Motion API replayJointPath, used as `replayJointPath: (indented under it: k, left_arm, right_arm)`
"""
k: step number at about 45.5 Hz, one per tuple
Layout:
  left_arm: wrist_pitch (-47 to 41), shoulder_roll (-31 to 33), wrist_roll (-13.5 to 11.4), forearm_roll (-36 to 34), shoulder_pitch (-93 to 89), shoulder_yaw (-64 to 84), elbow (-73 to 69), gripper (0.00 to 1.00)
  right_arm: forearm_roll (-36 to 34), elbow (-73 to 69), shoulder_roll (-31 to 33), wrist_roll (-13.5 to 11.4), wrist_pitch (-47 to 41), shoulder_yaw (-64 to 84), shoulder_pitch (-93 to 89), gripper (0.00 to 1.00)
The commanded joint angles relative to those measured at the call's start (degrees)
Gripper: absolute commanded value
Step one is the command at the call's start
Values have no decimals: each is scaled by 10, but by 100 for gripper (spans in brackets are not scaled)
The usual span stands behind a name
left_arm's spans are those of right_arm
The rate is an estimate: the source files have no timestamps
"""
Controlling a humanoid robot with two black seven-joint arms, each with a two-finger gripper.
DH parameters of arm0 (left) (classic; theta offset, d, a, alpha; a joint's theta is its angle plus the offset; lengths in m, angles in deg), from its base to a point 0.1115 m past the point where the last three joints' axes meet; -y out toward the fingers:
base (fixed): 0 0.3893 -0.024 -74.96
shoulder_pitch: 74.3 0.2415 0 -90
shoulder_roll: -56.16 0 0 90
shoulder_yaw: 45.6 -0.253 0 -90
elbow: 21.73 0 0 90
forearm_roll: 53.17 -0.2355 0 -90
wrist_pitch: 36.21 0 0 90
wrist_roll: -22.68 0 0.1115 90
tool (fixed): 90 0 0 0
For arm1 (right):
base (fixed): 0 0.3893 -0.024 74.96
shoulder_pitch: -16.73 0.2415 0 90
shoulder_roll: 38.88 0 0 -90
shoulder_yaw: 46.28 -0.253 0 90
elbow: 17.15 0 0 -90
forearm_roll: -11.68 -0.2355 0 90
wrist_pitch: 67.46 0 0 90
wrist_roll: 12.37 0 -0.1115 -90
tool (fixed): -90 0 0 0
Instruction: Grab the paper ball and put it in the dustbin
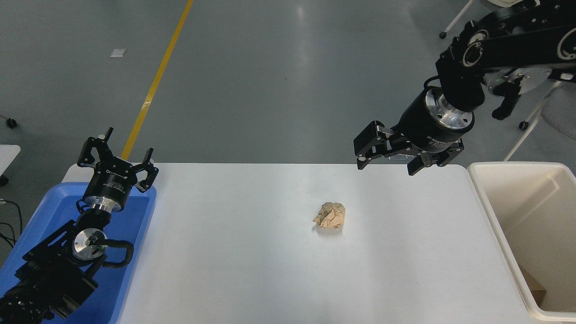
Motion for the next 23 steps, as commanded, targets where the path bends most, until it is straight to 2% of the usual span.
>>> replayJointPath:
  k: [1,5,16,23]
  left_arm:
    - [0,0,0,0,0,0,0,99]
    - [0,0,0,-1,0,0,0,99]
    - [0,0,0,0,0,0,0,99]
    - [0,0,0,-1,0,0,0,99]
  right_arm:
    - [0,80,-10,0,2,-33,-59,100]
    - [0,114,-41,0,25,-34,-92,100]
    - [12,235,-117,0,173,-32,-214,100]
    - [12,303,-145,1,190,-32,-297,100]
